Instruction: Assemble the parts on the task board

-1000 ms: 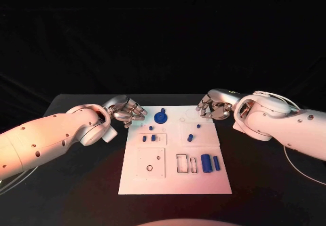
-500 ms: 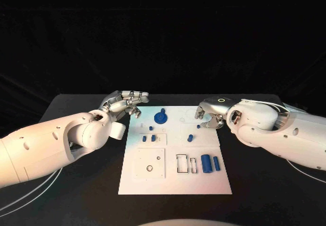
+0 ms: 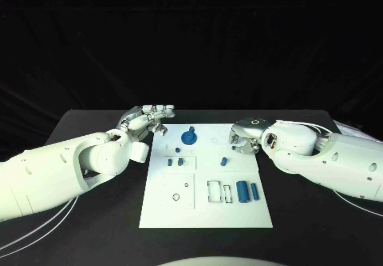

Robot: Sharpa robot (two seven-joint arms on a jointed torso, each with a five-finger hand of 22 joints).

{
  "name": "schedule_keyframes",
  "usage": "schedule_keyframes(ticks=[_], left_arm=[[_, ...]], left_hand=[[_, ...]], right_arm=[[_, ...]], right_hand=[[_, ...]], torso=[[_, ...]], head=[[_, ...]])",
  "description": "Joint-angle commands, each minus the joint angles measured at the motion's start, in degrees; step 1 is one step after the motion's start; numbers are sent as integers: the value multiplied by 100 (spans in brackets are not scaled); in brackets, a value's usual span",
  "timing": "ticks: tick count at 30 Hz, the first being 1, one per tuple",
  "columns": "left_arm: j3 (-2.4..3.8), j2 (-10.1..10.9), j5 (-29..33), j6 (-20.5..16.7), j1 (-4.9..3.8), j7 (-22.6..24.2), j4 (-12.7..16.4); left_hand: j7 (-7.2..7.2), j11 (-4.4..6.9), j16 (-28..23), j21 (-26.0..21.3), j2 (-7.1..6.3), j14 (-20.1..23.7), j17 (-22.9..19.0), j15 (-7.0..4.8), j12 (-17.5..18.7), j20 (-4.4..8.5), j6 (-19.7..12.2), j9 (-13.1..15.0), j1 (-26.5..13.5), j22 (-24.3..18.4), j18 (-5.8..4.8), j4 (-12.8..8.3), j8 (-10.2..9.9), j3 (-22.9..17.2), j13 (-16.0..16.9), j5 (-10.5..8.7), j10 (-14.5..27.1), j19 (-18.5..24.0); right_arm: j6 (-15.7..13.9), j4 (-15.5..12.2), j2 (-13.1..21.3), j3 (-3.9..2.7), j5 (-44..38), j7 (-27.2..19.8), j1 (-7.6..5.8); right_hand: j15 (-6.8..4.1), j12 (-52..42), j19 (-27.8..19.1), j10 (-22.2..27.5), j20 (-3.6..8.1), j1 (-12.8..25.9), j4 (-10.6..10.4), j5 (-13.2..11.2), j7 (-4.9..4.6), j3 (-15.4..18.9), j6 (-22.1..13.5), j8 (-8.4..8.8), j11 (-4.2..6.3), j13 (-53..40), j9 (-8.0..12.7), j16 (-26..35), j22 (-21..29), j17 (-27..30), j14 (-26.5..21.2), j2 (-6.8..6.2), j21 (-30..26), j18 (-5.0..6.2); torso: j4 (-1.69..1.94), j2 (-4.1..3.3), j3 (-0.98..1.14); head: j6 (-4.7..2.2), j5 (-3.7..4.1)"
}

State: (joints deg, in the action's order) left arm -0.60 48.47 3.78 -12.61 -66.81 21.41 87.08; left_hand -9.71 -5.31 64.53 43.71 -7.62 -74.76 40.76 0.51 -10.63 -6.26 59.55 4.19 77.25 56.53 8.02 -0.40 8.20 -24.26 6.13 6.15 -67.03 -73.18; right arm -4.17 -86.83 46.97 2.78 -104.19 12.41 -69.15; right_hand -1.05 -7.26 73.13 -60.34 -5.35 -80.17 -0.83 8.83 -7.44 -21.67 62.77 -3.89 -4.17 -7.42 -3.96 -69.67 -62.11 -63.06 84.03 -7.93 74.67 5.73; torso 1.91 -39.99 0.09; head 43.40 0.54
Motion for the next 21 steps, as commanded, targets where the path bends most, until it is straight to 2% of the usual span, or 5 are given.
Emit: schedule_keyframes(ticks=[1, 10, 21], left_arm=[[2, 12, 115, 55, 1, 91, 44], [2, 34, 95, 62, 1, 67, 68], [1, 38, 19, 65, 1, 44, 67]], left_hand=[[1, 2, -2, -31, 82, 52, -11, -2, -33, 3, -32, -8, 31, -12, 102, -6, 23, 40, 11, 42, 44, 34], [-1, 1, 1, -37, 90, 53, -14, -1, -39, 3, -35, -9, 40, -16, 103, -8, 24, 43, 13, 50, 51, 35], [-3, -2, -2, -73, 106, 66, -40, 0, -60, 1, -46, -12, 73, -41, 108, -25, 27, 54, 18, 62, 73, 44]], right_arm=[[183, 33, -37, 0, -129, 36, 16], [308, 102, -99, 2, -81, -13, 45], [446, 180, -165, 4, -40, -23, 82]], right_hand=[[-31, 27, -2, 3, 35, -41, -6, 0, 26, -48, 23, 8, -17, 36, -1, 22, 8, 10, 142, 28, -37, 29], [22, -55, 30, -314, -5, -63, -4, -103, 53, -235, 268, -75, 16, 178, -44, 6, -15, -1, 156, 171, -29, 21], [29, -73, 84, -530, -13, -40, 11, -140, 67, -300, 422, -118, 34, 254, -74, -48, -96, -52, 175, 210, 18, 6]], torso=[[-6, 4, 1], [-7, 5, -1], [-1, 7, 0]], head=[[20, -4], [35, -16], [60, -20]])
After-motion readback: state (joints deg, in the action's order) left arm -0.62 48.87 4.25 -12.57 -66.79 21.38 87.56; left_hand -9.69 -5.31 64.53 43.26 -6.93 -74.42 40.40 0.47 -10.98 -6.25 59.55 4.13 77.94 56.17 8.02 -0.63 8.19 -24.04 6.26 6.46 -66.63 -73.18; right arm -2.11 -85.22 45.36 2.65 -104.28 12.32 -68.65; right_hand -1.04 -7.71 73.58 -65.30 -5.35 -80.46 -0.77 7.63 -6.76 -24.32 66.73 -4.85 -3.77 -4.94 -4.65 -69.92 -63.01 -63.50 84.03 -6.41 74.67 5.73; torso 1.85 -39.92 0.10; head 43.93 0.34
